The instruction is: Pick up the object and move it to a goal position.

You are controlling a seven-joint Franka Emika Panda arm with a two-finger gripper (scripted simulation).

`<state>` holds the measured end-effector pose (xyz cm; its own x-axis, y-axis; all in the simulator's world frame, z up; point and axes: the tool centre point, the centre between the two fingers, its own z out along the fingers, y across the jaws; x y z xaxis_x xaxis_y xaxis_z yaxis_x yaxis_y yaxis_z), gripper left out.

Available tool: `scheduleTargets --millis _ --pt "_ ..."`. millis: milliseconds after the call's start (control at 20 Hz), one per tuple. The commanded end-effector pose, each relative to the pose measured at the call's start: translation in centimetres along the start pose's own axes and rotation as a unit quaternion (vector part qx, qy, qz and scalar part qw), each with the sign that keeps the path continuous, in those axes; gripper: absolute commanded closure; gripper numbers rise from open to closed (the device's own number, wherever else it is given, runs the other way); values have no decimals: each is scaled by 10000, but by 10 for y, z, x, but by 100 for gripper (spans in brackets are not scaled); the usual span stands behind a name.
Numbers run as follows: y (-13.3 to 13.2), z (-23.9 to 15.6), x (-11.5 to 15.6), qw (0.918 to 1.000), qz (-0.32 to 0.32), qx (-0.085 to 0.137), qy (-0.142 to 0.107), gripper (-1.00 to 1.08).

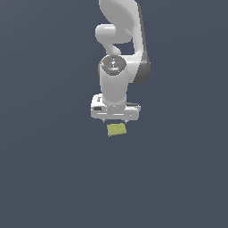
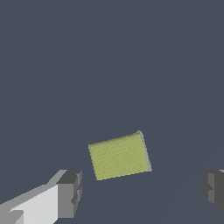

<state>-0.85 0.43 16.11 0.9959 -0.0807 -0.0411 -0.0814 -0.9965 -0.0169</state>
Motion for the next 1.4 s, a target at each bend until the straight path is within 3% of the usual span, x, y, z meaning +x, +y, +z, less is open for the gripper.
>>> scheduleTargets --millis 0,350,650,1000,1350 --pt "-1 3 -1 9998 181 6 2 -92" --pt "-4 17 -5 9955 944 29 13 -92" --pt "-7 32 -10 9844 1760 45 25 -92" --pt "-9 48 -16 9628 2703 57 44 -92" --pt "-10 63 -23 9320 3624 61 71 -92"
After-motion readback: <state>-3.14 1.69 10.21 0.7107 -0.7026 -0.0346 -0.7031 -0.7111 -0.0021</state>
